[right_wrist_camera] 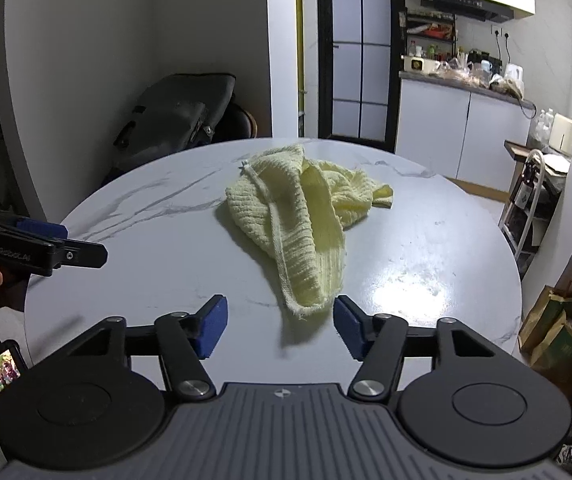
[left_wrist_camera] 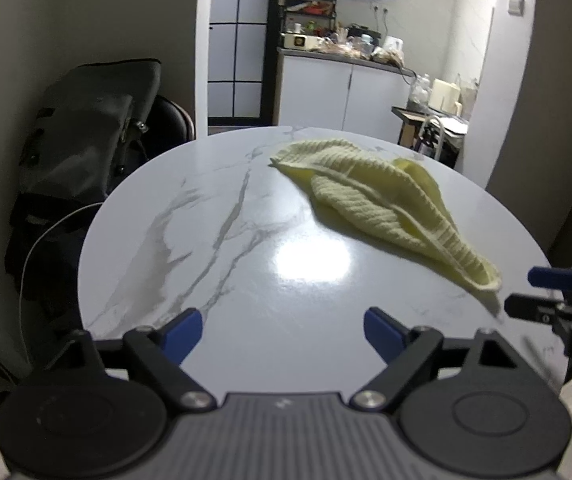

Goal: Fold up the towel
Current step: 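Move both grippers toward the crumpled yellow towel on the table, then grasp one towel corner with the right gripper while the left gripper grasps another corner, then pull the towel corners apart with both grippers to spread the towel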

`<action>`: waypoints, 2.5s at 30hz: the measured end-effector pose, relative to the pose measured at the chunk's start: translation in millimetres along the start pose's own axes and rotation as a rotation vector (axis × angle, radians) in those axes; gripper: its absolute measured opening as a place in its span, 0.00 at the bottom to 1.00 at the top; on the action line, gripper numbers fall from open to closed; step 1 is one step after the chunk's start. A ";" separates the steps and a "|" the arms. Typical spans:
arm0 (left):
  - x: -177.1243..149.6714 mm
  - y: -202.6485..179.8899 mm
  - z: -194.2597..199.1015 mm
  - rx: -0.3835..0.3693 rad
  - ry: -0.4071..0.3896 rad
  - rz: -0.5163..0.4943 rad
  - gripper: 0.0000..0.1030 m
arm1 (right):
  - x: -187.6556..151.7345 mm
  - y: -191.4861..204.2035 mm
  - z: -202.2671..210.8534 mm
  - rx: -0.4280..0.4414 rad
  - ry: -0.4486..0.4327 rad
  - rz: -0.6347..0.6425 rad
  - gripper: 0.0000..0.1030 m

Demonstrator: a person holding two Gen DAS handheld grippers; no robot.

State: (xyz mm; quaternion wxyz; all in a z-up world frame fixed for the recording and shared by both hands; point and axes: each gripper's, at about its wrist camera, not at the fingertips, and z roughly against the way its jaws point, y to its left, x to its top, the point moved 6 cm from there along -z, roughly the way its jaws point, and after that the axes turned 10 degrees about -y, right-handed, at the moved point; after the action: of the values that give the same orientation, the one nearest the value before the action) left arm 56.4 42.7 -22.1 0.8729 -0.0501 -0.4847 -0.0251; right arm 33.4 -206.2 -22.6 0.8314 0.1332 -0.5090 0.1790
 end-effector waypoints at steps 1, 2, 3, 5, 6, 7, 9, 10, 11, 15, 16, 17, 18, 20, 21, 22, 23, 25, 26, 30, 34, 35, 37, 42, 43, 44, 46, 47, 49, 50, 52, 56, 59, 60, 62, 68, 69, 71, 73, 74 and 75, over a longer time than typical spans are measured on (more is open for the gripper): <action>1.5 1.5 0.2 -0.004 0.003 0.000 0.85 | 1.7 0.4 -0.6 -0.001 0.008 0.000 0.59; 2.2 2.8 0.1 -0.008 0.005 -0.004 0.85 | 2.4 0.4 -0.7 -0.001 0.013 -0.001 0.58; 3.0 4.1 -0.1 -0.013 0.008 -0.007 0.85 | 2.9 0.3 -0.8 -0.002 0.018 -0.002 0.57; 4.2 8.2 -1.9 -0.019 0.016 -0.016 0.83 | 1.9 -0.2 -1.6 0.003 0.031 -0.009 0.51; 4.8 10.3 -2.8 -0.022 0.020 -0.021 0.81 | 1.8 -0.4 -4.4 0.003 0.045 -0.019 0.48; 5.3 12.0 -3.9 -0.026 0.025 -0.016 0.79 | 1.5 -0.7 -5.8 0.001 0.051 -0.025 0.46; 6.6 14.2 -6.3 -0.040 0.033 -0.009 0.79 | 0.9 -1.3 -8.1 -0.002 0.060 -0.031 0.43; 7.9 14.5 -8.0 -0.048 0.034 -0.014 0.79 | 1.3 -1.3 -10.1 -0.004 0.064 -0.031 0.43; 9.6 14.6 -9.2 -0.049 0.031 -0.022 0.79 | 1.9 -1.4 -11.2 -0.005 0.065 -0.026 0.43; 15.4 16.5 -15.7 -0.050 0.022 -0.026 0.79 | 3.3 -0.8 -14.3 -0.006 0.067 -0.004 0.42; 16.4 17.5 -18.4 -0.049 0.024 -0.020 0.79 | 4.0 -0.9 -15.9 -0.006 0.070 0.004 0.42; 17.4 18.4 -21.2 -0.047 0.026 -0.014 0.79 | 4.6 -1.1 -17.6 -0.005 0.073 0.011 0.42; 18.4 19.4 -23.9 -0.046 0.028 -0.009 0.79 | 5.6 -0.6 -20.3 0.000 0.078 0.023 0.42; 20.5 20.4 -29.2 -0.041 0.033 -0.008 0.78 | 7.3 -0.4 -23.8 0.009 0.083 0.042 0.42; 21.2 20.6 -30.5 -0.041 0.034 -0.009 0.76 | 8.5 0.5 -28.2 0.016 0.089 0.053 0.42; 21.8 20.9 -31.8 -0.041 0.034 -0.010 0.73 | 8.7 1.0 -30.1 0.020 0.093 0.059 0.42; 22.4 21.3 -33.5 -0.040 0.038 -0.014 0.72 | 8.8 1.5 -31.3 0.023 0.096 0.063 0.42; 22.9 23.1 -35.7 -0.025 0.041 -0.022 0.70 | 8.1 2.9 -37.3 0.033 0.106 0.073 0.41; 23.3 24.0 -36.5 -0.014 0.040 -0.030 0.67 | 7.2 3.6 -40.3 0.037 0.111 0.080 0.40; 24.9 28.4 -37.5 -0.007 0.042 -0.019 0.67 | 3.5 4.2 -44.3 0.039 0.126 0.108 0.33; 26.5 32.1 -38.7 0.013 0.041 -0.013 0.67 | 0.4 2.2 -46.9 0.042 0.143 0.122 0.31; 26.2 32.8 -39.4 0.017 0.042 -0.008 0.67 | -0.3 1.2 -47.4 0.043 0.147 0.125 0.31; 25.3 34.4 -41.3 0.025 0.047 0.000 0.67 | -2.3 -0.1 -48.2 0.045 0.156 0.138 0.31; 23.2 35.6 -45.5 0.033 0.062 0.011 0.61 | -7.7 -4.1 -49.6 0.058 0.170 0.139 0.31; 23.3 34.9 -45.9 0.032 0.062 0.011 0.61 | -7.8 -4.3 -49.4 0.060 0.170 0.141 0.31; 23.5 34.3 -46.2 0.031 0.062 0.010 0.61 | -7.9 -4.4 -49.2 0.063 0.169 0.143 0.31; 23.8 32.7 -47.1 0.029 0.061 0.002 0.61 | -8.3 -5.1 -48.9 0.074 0.168 0.139 0.16; 23.6 31.9 -48.2 0.028 0.062 -0.003 0.61 | -8.3 -6.4 -48.6 0.071 0.169 0.139 0.12; 22.4 30.9 -51.2 0.031 0.064 -0.015 0.61 | -8.3 -7.8 -47.9 0.076 0.174 0.134 0.04; 21.2 30.6 -53.6 0.037 0.069 -0.023 0.61 | -8.3 -8.5 -47.6 0.078 0.176 0.131 0.04; 19.9 29.6 -57.7 0.044 0.072 -0.041 0.61 | -8.1 -9.5 -44.4 0.091 0.175 0.127 0.04; 20.7 26.5 -63.2 0.035 0.070 -0.062 0.61 | -3.6 -14.4 -35.3 0.087 0.162 0.127 0.04; 22.8 23.8 -68.0 0.021 0.066 -0.075 0.61 | 0.5 -19.5 -28.7 0.084 0.155 0.126 0.04; 23.6 23.2 -69.7 0.017 0.065 -0.078 0.61 | 2.4 -22.8 -25.6 0.079 0.152 0.126 0.04; 25.0 20.4 -74.2 0.006 0.060 -0.087 0.61 | 5.4 -28.4 -20.5 0.070 0.147 0.125 0.04; 26.3 12.2 -85.9 -0.020 0.063 -0.091 0.61 | 9.8 -45.2 -4.7 0.036 0.135 0.113 0.04; 26.7 10.8 -87.0 -0.024 0.064 -0.092 0.61 | 10.1 -47.6 -3.0 0.029 0.135 0.109 0.04; 27.6 7.1 -88.6 -0.033 0.063 -0.095 0.61 | 9.8 -53.2 -1.1 0.013 0.136 0.103 0.04; 28.2 3.9 -90.0 -0.040 0.062 -0.099 0.61 | 9.5 -58.5 0.3 -0.001 0.138 0.098 0.04; 28.5 2.3 -91.1 -0.043 0.061 -0.100 0.61 | 9.5 -60.6 0.4 -0.005 0.138 0.095 0.04; 28.3 0.7 -92.5 -0.045 0.062 -0.102 0.61 | 9.6 -62.8 0.5 -0.009 0.139 0.092 0.04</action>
State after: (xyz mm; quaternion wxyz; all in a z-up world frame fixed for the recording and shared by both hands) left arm 149.5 33.2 -46.8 0.8839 -0.0441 -0.4584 -0.0818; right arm 64.3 -261.4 -16.3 0.8561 0.0929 -0.4567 0.2236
